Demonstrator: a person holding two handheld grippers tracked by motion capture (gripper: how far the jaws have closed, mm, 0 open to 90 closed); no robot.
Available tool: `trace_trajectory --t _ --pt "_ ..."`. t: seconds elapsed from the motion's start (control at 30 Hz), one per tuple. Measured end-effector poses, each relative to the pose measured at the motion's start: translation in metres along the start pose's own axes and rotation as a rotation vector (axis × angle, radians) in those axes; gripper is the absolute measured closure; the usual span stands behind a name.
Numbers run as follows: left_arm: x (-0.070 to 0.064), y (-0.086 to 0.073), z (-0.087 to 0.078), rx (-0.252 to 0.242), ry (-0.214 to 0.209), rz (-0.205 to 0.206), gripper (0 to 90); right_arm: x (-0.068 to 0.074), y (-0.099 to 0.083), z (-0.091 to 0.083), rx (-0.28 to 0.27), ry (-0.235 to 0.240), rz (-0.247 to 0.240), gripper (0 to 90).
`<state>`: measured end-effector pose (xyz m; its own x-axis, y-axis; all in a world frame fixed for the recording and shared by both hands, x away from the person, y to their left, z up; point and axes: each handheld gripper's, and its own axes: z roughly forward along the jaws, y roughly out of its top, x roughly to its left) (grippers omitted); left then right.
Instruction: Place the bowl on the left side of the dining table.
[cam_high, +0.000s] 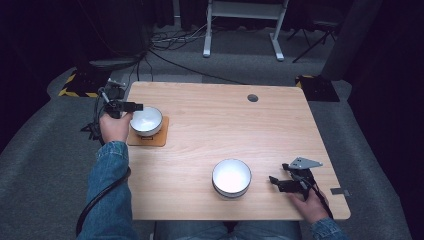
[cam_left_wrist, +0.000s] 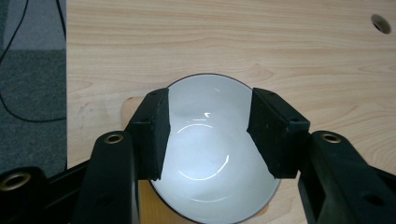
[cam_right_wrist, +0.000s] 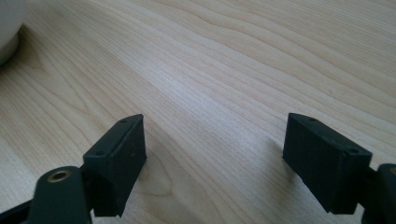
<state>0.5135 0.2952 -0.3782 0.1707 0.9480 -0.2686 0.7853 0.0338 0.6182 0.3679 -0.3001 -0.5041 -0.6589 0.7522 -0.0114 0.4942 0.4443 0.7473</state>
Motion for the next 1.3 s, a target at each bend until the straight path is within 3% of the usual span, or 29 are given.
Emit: trace_trajectory --t 0.23,0.43,0.57,0.77,1.13,1.3 --pt "-0.018 -0.009 -0.020 -0.032 -0.041 0.099 47.4 -0.001 0.000 -0.001 0.004 -0.005 -0.009 21.4" --pt "-0.033 -0.016 -0.040 -0.056 -0.093 0.146 47.4 0.000 0.000 -0.001 0.002 0.001 -0.002 21.4" --pt "-0.043 -0.020 -0.049 -0.038 -0.148 0.184 47.3 0.000 0.000 -0.001 0.002 0.002 -0.002 21.4" --pt "-0.059 -0.031 -0.062 -0.030 -0.189 0.261 47.2 0.000 0.000 -0.001 0.001 0.002 -0.002 21.4" --pt "-0.078 -0.056 -0.085 -0.058 -0.235 0.339 46.7 0.000 0.000 -0.001 0.002 0.002 -0.001 21.3" --pt "-0.088 -0.068 -0.092 -0.059 -0.226 0.383 46.3 0.000 0.000 -0.001 0.002 0.003 -0.001 21.3"
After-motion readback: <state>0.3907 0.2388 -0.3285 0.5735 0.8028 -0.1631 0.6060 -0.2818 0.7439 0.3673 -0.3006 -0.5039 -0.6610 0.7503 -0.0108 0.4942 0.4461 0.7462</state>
